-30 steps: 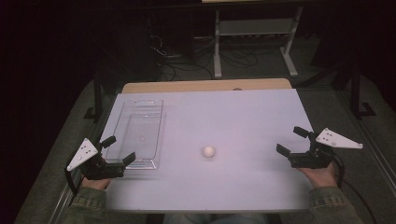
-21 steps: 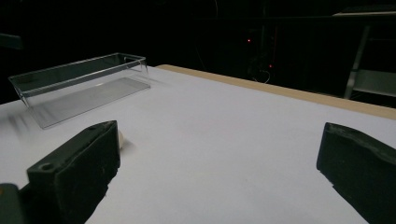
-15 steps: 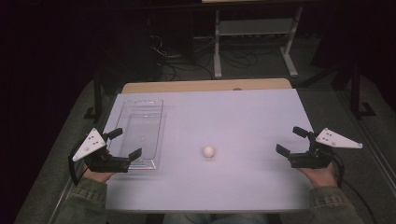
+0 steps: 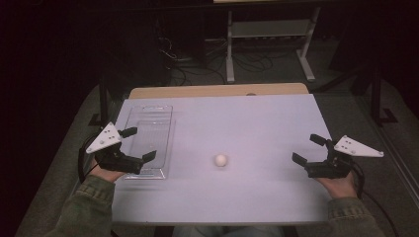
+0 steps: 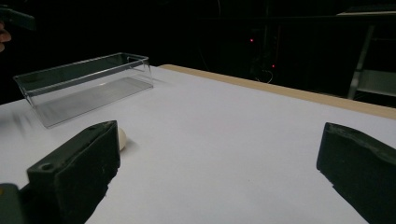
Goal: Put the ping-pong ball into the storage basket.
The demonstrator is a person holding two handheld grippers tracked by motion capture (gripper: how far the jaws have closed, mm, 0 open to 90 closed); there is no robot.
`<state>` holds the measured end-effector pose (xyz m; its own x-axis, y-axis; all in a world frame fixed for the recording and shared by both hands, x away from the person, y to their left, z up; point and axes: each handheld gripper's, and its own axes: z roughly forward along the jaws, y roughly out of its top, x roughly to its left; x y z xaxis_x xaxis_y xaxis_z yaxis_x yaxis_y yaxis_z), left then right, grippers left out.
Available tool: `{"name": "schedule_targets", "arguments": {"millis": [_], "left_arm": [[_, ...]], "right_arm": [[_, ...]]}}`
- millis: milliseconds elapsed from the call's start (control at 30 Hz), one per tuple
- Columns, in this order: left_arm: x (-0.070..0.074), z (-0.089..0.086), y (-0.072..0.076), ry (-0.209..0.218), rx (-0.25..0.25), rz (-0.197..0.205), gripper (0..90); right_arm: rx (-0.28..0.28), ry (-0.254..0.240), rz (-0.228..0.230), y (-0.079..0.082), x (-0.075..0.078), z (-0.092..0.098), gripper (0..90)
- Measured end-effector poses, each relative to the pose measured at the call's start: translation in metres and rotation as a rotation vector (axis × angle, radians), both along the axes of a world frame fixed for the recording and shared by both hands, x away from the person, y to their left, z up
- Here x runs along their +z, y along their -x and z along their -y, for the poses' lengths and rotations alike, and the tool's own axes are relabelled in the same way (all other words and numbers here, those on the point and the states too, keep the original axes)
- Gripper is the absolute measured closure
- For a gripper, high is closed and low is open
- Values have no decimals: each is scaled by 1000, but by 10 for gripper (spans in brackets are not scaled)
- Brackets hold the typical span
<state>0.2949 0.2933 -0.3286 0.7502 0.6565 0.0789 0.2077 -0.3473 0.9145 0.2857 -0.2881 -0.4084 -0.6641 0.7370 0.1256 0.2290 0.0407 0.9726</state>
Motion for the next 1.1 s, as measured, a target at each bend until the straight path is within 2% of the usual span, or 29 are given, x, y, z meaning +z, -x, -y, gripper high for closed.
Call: {"name": "schedule_targets", "arguments": {"millis": [100, 600, 733, 867, 1100], "left_arm": [[3, 4, -4, -24, -15, -4, 0], [13, 25, -20, -72, -68, -29, 0], [14, 33, -26, -68, -81, -50, 0], [17, 40, -29, -73, -93, -45, 0], [20, 49, -36, -114, -103, -49, 0]], "right_arm": [[1, 1, 0, 0, 0, 0, 0], [2, 0, -2, 0, 0, 0, 0], [3, 0, -3, 0, 0, 0, 0], [4, 0, -4, 1, 0, 0, 0], [4, -1, -2, 1, 0, 0, 0]]}}
